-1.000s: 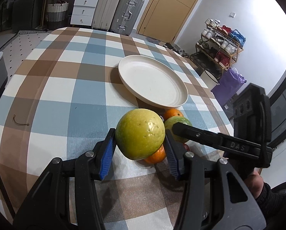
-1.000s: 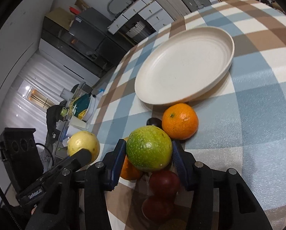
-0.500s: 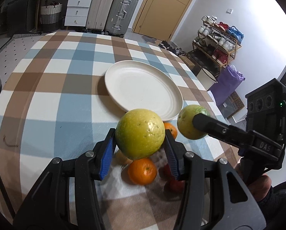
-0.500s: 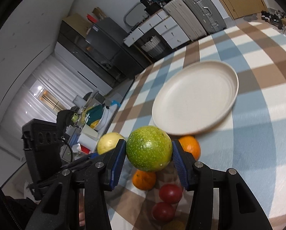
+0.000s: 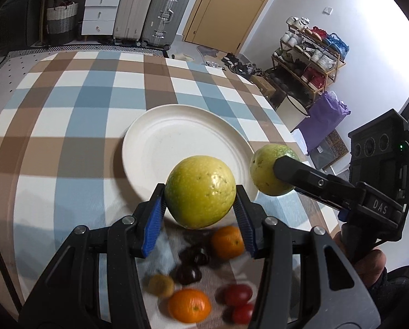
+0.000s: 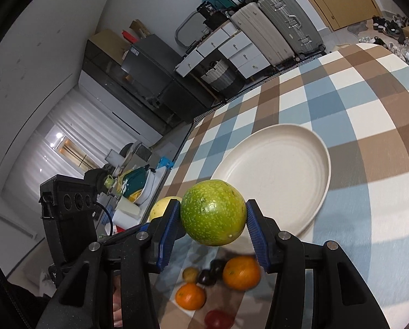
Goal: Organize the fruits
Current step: 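Lower both fruits onto the white plate and open both tools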
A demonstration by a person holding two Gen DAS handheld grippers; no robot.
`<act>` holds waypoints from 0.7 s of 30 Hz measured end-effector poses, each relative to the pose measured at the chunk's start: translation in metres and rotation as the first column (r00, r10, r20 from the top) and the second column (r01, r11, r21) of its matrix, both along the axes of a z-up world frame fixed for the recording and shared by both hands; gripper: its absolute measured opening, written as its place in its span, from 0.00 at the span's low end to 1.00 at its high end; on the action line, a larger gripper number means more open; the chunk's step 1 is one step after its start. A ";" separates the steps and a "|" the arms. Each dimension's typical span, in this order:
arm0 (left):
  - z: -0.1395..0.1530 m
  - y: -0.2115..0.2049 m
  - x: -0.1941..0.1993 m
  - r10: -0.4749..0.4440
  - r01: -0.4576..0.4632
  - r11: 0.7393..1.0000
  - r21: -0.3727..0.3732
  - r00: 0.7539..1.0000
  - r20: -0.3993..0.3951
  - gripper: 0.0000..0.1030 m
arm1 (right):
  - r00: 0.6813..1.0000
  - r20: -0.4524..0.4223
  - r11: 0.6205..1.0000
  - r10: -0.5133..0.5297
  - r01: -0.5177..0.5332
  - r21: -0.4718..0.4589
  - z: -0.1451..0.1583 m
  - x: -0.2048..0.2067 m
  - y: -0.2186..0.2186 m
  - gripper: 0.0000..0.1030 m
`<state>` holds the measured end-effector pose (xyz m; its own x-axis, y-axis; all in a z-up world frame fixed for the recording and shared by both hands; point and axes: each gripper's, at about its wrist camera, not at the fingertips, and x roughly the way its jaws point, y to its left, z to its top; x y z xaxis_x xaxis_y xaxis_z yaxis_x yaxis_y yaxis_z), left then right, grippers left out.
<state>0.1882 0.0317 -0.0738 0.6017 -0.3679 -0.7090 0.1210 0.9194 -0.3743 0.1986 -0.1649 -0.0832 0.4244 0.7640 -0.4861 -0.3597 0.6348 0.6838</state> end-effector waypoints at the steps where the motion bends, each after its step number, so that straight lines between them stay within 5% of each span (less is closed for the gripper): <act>1: 0.000 -0.001 0.007 -0.002 0.002 1.000 0.002 1.000 -0.004 0.45 | 1.000 -0.008 1.000 -0.001 0.001 0.002 -0.001 0.007 -0.001 0.48; 21: -0.048 -0.015 0.094 -0.028 0.029 0.999 0.014 0.994 -0.105 0.45 | 0.995 -0.102 0.999 0.005 -0.011 -0.053 -0.042 0.074 0.003 0.48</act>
